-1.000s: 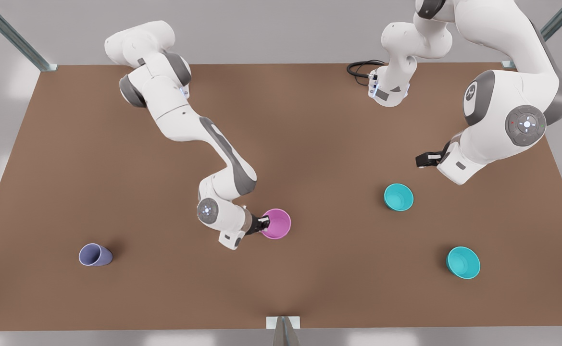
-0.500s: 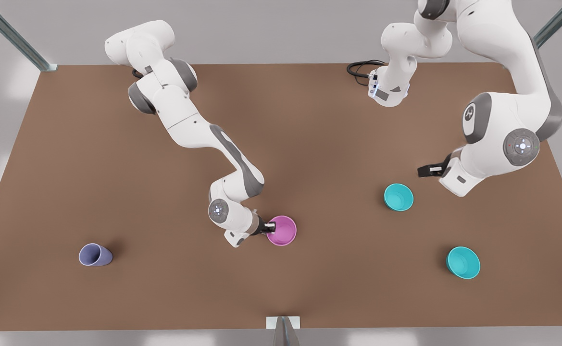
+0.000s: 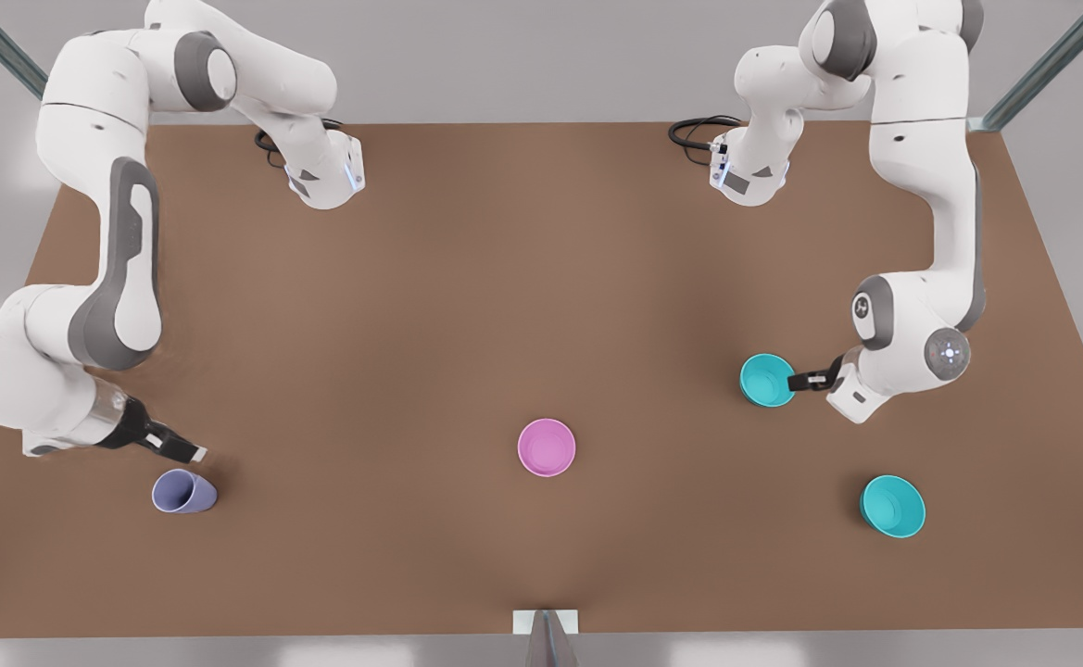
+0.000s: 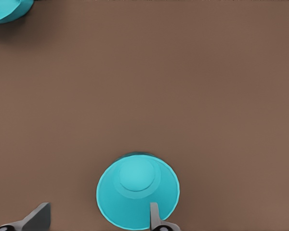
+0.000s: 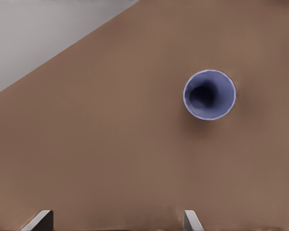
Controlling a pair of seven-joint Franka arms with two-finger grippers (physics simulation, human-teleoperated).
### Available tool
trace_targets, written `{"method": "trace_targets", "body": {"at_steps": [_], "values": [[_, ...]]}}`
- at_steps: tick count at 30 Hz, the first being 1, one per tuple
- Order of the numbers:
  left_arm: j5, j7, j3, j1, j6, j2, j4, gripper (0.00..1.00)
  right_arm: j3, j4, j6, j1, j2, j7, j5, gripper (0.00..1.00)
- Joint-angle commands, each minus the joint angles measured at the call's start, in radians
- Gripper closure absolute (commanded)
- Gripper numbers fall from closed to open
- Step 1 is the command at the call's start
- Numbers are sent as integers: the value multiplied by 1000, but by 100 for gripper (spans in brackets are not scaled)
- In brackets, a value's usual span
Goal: Stack the blue bowl on the pink bowl
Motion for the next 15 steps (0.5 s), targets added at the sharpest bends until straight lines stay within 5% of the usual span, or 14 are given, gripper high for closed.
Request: {"method": "trace_targets", "body": {"at_steps": [1, 5, 15], "values": [[-26, 385, 0, 0, 88, -2, -18, 0, -22, -23, -381, -14, -133, -392, -182, 0], [-30, 378, 2, 5, 99, 57, -39, 0, -22, -164, -400, 16, -390, -397, -172, 0], [-73, 378, 2, 9, 100, 129, -71, 0, -17, -166, -417, 16, -421, -399, -165, 0]]}}
